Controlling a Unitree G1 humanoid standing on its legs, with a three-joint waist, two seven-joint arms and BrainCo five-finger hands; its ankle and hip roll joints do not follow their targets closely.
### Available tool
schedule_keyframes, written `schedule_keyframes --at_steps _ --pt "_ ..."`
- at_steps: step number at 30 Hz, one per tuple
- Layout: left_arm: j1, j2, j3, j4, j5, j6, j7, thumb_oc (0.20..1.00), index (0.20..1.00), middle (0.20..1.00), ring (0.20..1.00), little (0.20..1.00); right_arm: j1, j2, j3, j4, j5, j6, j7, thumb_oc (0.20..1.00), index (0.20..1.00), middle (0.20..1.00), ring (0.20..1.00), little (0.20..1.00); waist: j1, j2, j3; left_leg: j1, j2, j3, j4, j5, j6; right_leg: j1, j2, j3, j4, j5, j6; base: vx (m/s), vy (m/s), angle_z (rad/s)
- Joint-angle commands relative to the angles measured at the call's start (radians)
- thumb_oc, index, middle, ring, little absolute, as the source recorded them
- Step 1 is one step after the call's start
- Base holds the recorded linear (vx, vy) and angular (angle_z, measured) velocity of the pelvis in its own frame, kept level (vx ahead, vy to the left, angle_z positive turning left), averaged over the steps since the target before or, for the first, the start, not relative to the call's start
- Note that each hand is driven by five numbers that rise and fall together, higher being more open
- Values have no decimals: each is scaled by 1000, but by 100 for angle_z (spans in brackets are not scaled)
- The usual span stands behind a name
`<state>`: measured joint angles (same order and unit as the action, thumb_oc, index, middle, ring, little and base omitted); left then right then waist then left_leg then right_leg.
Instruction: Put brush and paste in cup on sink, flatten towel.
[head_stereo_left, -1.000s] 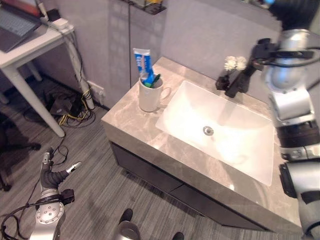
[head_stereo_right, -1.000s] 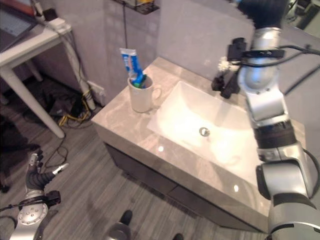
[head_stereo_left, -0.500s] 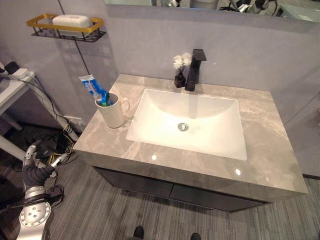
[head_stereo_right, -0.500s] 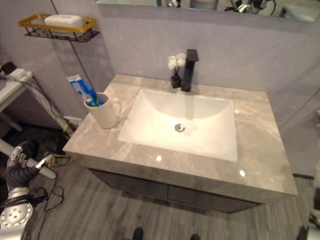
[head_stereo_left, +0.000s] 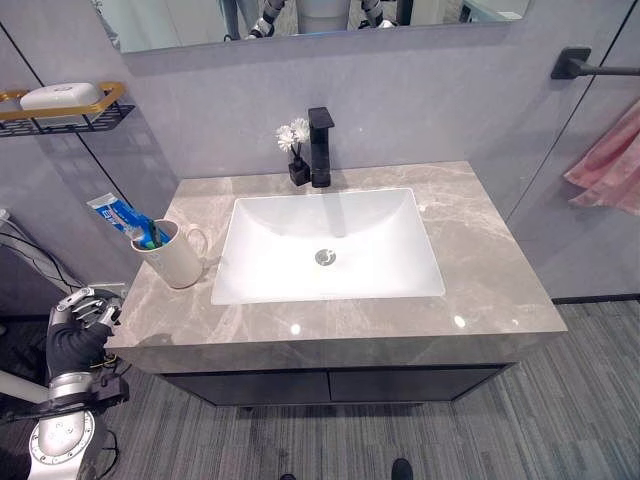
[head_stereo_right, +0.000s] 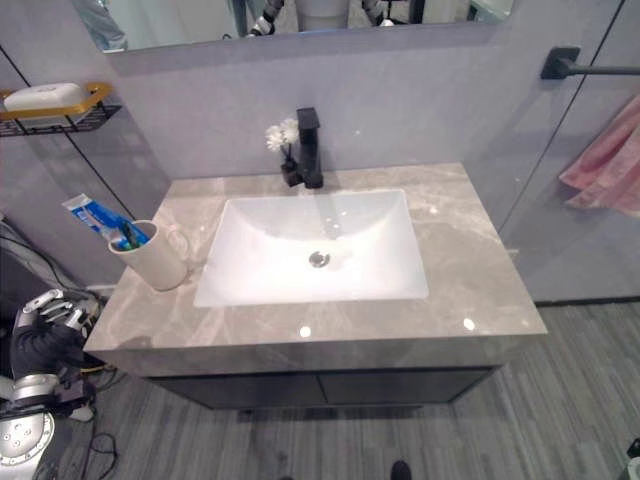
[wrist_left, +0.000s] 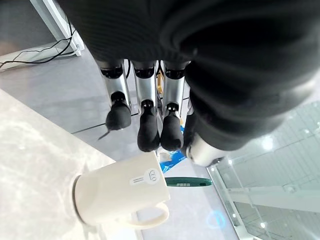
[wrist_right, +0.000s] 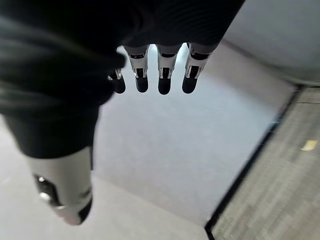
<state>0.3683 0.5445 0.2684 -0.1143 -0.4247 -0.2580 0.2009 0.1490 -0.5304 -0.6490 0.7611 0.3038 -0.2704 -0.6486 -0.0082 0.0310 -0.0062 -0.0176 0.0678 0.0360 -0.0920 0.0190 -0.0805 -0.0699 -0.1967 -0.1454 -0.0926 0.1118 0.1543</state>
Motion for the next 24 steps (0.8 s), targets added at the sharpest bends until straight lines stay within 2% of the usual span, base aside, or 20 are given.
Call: schedule_keyframes --at_steps 1,3,5,7,10,11,12,16,19,20,21,24 --pt "-39 29 15 -30 -86 -44 -18 200 200 200 200 200 -78 8 54 139 129 -46 66 1000 1000 1000 1000 1000 17 -12 24 -29 33 -12 5 31 -2 29 -36 9 5 28 28 0 0 0" --pt "-51 34 -13 -32 -101 -37 -47 200 200 200 200 200 -88 26 146 286 156 -5 146 1000 1000 1000 1000 1000 18 -10 31 -25 38 -7 5 32 -4 28 -30 13 5 25 25 0 0 0" --pt "-52 36 -13 -33 -101 -33 -52 200 200 200 200 200 -101 33 180 320 175 5 180 1000 1000 1000 1000 1000 17 -11 35 -22 40 -3 5 32 -5 27 -26 18 5 24 24 0 0 0" --pt "-73 34 -43 -33 -112 -32 -74 200 200 200 200 200 -120 75 305 435 155 63 280 1000 1000 1000 1000 1000 27 -18 49 -6 37 10 7 33 2 25 -27 30 5 22 24 -8 18 -2" --pt "-84 34 -58 -50 -120 -30 -98 200 200 200 200 200 -124 113 414 450 85 92 359 1000 1000 1000 1000 1000 36 -35 73 -30 14 20 71 7 13 21 -45 46 5 34 27 -37 50 -18" --pt "-84 34 -57 -50 -120 -29 -98 200 200 200 200 200 -124 113 414 450 85 92 359 1000 1000 1000 1000 1000 36 -35 73 -32 14 20 72 6 14 20 -46 47 5 35 27 -55 99 -15" --pt "-95 34 -80 -55 -132 -25 -110 200 200 200 200 200 -121 133 469 451 26 109 383 1000 1000 1000 1000 1000 38 -44 82 -53 -6 21 98 -8 23 13 -63 52 5 53 34 -36 125 -7" --pt "-99 36 -126 -70 -145 -8 -146 200 200 200 200 200 -123 141 535 456 -72 143 415 1000 1000 1000 1000 1000 34 -56 81 -62 -59 23 102 -34 59 -10 -111 66 33 119 60 -18 189 -2" --pt "-97 38 -145 -63 -141 -1 -160 200 200 200 200 200 -128 142 550 451 -104 151 420 1000 1000 1000 1000 1000 27 -61 89 -41 -86 33 85 -45 80 -41 -141 85 79 172 72 -7 173 1" --pt "-98 39 -145 -62 -141 -2 -160 200 200 200 200 200 -128 143 550 451 -104 151 420 1000 1000 1000 1000 1000 28 -62 90 -39 -87 35 84 -44 81 -41 -141 87 80 173 73 -4 178 0" --pt "-95 45 -144 -77 -135 0 -166 200 200 200 200 200 -127 148 553 450 -109 155 423 1000 1000 1000 1000 1000 23 -61 98 -25 -96 41 73 -46 89 -57 -150 92 105 210 76 -1 156 0" --pt "-90 54 -131 -79 -134 1 -168 200 200 200 200 200 -124 154 570 450 -136 159 420 1000 1000 1000 1000 1000 26 -52 112 0 -98 57 51 -45 103 -88 -128 80 181 179 62 -7 183 -12"
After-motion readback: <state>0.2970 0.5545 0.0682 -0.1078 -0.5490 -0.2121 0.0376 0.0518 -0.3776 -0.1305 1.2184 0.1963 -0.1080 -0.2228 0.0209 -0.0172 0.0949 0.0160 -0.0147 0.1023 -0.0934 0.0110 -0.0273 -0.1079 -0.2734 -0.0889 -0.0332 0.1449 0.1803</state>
